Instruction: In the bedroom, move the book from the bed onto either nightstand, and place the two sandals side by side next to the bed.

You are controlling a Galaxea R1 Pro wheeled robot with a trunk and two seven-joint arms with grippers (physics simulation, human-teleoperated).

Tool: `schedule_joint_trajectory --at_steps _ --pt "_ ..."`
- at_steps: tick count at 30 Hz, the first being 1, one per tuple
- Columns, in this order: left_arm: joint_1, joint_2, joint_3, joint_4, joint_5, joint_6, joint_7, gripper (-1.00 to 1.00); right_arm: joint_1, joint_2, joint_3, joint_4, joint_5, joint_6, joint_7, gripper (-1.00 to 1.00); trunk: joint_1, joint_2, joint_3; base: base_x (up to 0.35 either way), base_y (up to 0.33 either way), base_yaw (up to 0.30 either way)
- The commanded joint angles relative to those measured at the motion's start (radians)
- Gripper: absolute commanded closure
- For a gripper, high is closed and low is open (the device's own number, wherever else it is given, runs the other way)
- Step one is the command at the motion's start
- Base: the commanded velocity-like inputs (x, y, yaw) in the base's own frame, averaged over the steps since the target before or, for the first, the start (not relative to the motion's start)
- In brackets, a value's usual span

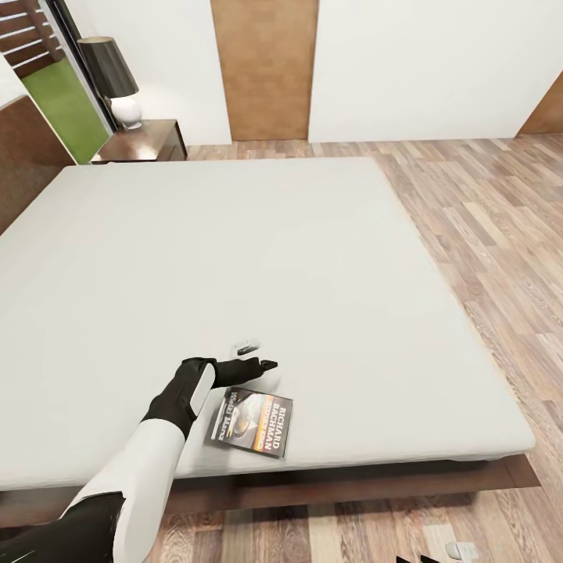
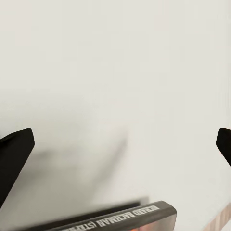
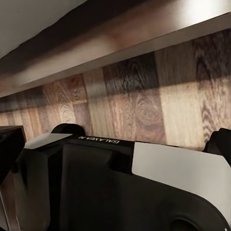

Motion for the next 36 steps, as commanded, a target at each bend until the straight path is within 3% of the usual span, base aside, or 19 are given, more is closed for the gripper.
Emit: schedule_joint_trajectory --at_steps 1,36 --pt "0.0 -0.001 0.005 0.0 0.0 0.009 0.002 -1.0 0.0 0.0 -0.001 0.001 -0.003 0.0 0.004 -1.0 0.0 0.0 -0.001 0.0 0.0 0.0" --pt "0.001 -0.001 0.026 0.0 0.0 0.009 0.002 -1.0 0.0 0.0 -0.001 0.001 -0.003 -0.001 0.004 -1.0 0.0 0.0 -0.001 -0.054 0.0 0.0"
